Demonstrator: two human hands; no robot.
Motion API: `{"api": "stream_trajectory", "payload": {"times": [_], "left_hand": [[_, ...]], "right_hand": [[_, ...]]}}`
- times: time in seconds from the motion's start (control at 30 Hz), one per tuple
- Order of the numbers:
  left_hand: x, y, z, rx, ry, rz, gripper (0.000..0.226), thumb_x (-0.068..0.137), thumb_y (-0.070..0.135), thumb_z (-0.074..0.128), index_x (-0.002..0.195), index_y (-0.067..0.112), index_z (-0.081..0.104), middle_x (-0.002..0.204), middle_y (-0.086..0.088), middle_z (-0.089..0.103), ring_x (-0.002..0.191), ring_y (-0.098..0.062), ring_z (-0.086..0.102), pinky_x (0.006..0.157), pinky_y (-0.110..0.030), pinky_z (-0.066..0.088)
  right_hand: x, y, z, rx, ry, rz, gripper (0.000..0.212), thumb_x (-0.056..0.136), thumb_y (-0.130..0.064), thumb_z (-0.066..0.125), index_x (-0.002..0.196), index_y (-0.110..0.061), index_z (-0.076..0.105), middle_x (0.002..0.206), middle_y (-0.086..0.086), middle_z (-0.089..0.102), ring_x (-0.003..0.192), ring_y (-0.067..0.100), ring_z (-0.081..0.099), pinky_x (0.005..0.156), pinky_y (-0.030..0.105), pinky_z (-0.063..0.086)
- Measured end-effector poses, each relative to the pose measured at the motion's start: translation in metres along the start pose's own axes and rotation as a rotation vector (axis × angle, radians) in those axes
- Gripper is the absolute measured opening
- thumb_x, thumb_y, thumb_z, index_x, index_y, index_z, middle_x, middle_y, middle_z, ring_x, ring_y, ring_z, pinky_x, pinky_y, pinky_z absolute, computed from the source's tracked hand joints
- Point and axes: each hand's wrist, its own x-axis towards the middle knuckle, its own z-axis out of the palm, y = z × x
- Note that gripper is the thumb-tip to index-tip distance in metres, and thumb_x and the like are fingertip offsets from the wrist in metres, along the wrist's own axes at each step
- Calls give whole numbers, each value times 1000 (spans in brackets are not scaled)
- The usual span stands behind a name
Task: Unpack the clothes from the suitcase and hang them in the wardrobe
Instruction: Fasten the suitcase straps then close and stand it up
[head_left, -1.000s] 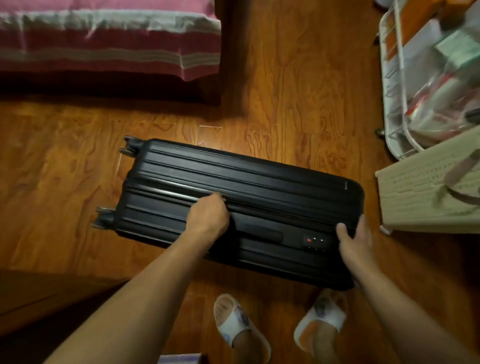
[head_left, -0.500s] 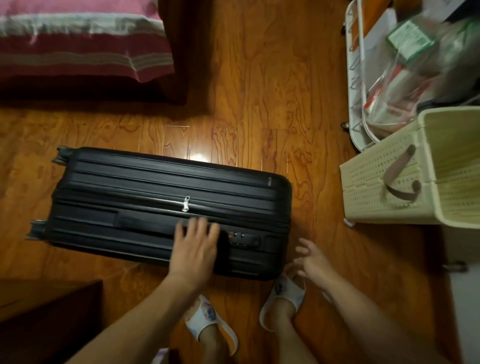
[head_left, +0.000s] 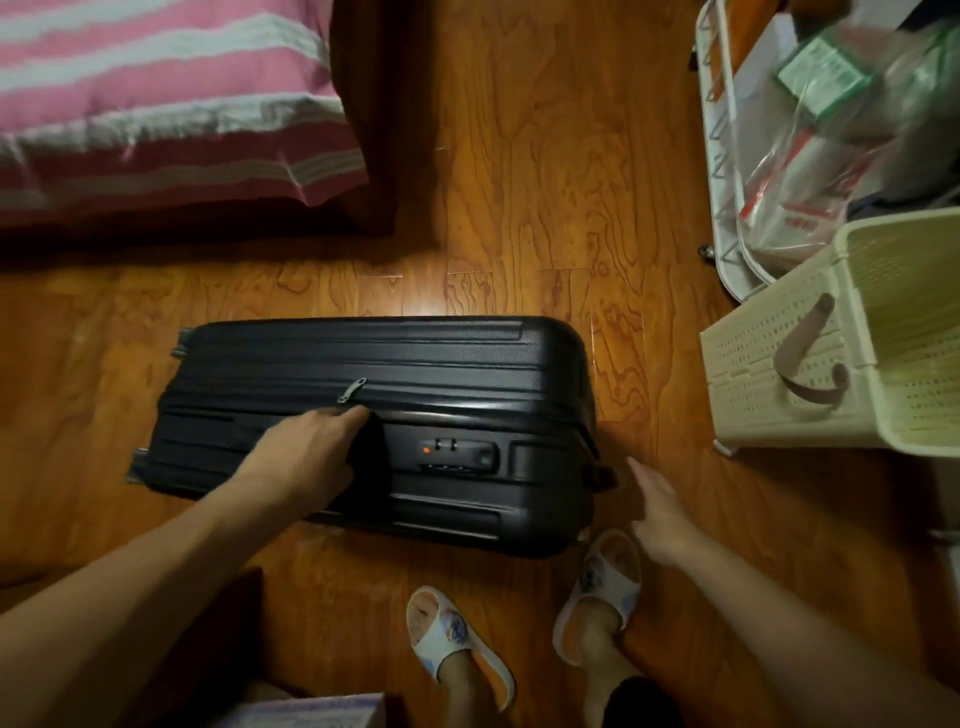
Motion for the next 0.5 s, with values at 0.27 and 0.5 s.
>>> {"api": "stream_trajectory", "payload": {"times": [0.27,0.5], "left_hand": [[-74,-82,-30,-458,148,-120,40,84,19,78,112,41,61,111,11,67,103,-13,66,82,-32,58],[-137,-47,-49,-1400,396,-293,62,87,73,57,143,59,35,152,10,42,135,-18,45,106,-57,44]], "right_hand": [[-81,-109,-50,-151,337,-297,43,86,2,56,97,-39,53,98,-4,60,97,24,62,76,40,54],[-182,-238,-58,-383,630,-790,31,78,2,58,103,-17,59,86,-8,54,83,21,58,64,29,33]]}}
